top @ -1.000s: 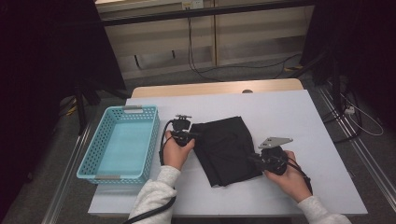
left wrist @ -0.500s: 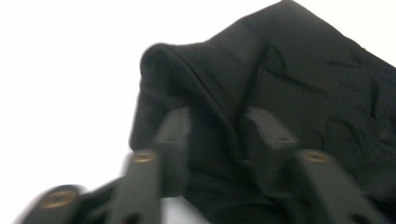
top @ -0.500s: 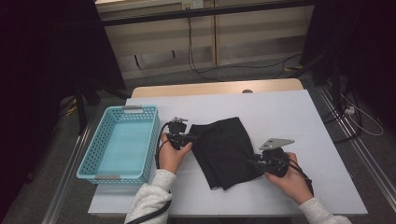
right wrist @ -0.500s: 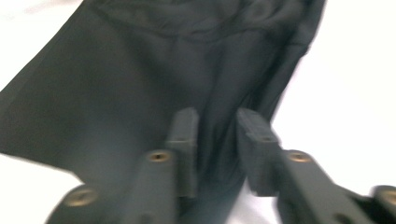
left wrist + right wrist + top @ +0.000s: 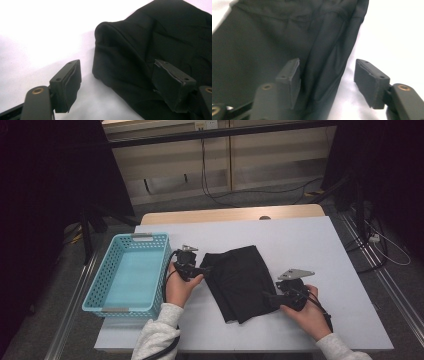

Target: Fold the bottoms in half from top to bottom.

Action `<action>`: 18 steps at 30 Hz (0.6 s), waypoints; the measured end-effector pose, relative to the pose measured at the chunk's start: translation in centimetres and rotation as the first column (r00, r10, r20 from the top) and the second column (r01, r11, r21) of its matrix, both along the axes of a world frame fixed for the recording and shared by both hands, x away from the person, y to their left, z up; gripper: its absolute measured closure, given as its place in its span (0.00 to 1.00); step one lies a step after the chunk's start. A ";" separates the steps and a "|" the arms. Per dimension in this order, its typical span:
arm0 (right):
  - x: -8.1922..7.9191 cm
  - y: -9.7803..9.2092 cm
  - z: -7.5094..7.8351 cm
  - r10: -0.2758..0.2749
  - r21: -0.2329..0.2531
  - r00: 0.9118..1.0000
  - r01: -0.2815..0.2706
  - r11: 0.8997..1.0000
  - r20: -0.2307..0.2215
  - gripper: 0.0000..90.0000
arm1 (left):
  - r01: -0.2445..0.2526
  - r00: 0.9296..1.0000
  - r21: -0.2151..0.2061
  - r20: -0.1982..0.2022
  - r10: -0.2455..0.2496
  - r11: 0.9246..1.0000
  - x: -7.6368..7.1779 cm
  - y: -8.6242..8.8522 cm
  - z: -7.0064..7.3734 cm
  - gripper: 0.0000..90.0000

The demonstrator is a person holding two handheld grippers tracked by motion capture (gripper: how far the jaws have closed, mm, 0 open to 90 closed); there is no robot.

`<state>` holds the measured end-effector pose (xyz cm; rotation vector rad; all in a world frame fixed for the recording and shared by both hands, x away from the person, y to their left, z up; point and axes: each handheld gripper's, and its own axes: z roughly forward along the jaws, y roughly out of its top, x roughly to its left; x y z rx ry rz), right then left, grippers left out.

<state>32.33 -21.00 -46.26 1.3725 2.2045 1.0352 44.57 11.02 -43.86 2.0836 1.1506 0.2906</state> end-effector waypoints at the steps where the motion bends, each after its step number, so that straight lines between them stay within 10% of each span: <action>1: 0.0 0.0 0.0 0.000 0.000 1.000 0.000 1.000 0.000 0.40 | 0.000 1.000 0.000 0.000 0.000 1.000 0.0 0.0 0.0 0.25; 18: -1.4 0.4 -0.2 -0.079 0.043 0.997 0.079 0.996 -0.002 0.58 | 0.007 1.000 0.003 0.009 -0.008 1.000 -0.1 -0.1 0.2 0.22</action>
